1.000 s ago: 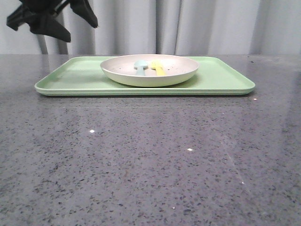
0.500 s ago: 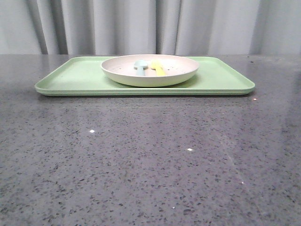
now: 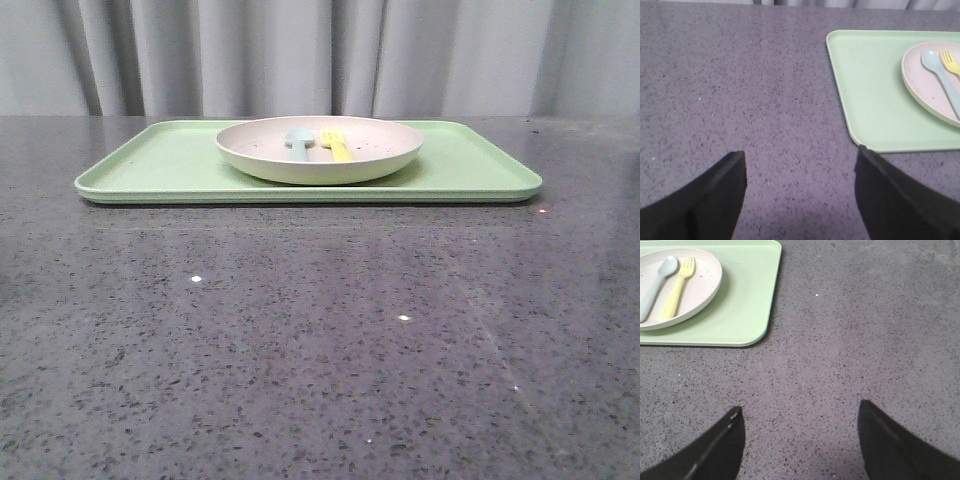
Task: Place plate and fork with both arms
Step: 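Move the right gripper over the plate above the yellow fork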
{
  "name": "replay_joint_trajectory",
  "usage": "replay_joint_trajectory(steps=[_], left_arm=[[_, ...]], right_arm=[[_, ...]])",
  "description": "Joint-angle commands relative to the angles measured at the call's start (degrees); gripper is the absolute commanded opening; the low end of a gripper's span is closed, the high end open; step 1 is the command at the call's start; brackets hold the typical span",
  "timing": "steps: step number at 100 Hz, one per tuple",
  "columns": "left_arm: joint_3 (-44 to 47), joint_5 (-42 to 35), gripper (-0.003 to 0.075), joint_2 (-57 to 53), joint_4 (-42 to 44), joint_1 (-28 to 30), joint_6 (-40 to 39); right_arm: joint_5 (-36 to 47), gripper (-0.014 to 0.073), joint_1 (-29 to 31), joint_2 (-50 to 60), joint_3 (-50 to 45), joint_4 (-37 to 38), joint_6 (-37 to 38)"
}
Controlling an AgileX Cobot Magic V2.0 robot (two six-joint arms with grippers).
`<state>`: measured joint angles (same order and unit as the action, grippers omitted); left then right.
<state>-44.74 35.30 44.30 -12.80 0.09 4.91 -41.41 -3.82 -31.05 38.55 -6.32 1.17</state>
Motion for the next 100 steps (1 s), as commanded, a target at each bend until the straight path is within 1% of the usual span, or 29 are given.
replay_joint_trajectory(steps=[1,14,30,53,69,83,93,100], left_arm=[[0.90,-2.36,0.0456,-3.86,-0.40,0.08,-0.66],[3.57,-0.41,0.0456,-7.47,-0.40,0.08,-0.66],[4.54,2.37,0.0456,-8.77,-0.40,0.08,-0.66],[4.54,2.24,0.0456,-8.88,-0.40,0.08,-0.66],[4.54,2.24,0.0456,-8.88,-0.40,0.08,-0.66],[4.54,2.24,0.0456,-8.88,-0.40,0.08,-0.66],[4.54,2.24,0.0456,-8.88,-0.40,0.08,-0.66],[4.54,2.24,0.0456,-8.88,-0.40,0.08,-0.66]], right_arm=[[3.99,0.0490,0.34,-0.65,1.99,-0.11,-0.16],[4.26,0.0490,0.34,-0.65,1.99,-0.11,-0.16],[5.22,0.0490,0.34,-0.65,1.99,-0.97,-0.16],[6.02,0.0490,0.11,-1.83,3.88,-2.43,-0.16],[3.91,0.0490,-0.02,-7.50,11.47,-2.50,-0.21],[-1.47,0.0490,-0.34,-15.12,20.55,-3.60,-0.32],[-5.31,0.0489,-2.07,-21.28,27.22,-3.92,-0.68],[-6.26,0.0489,-4.29,-25.61,31.16,-3.92,-0.68]])
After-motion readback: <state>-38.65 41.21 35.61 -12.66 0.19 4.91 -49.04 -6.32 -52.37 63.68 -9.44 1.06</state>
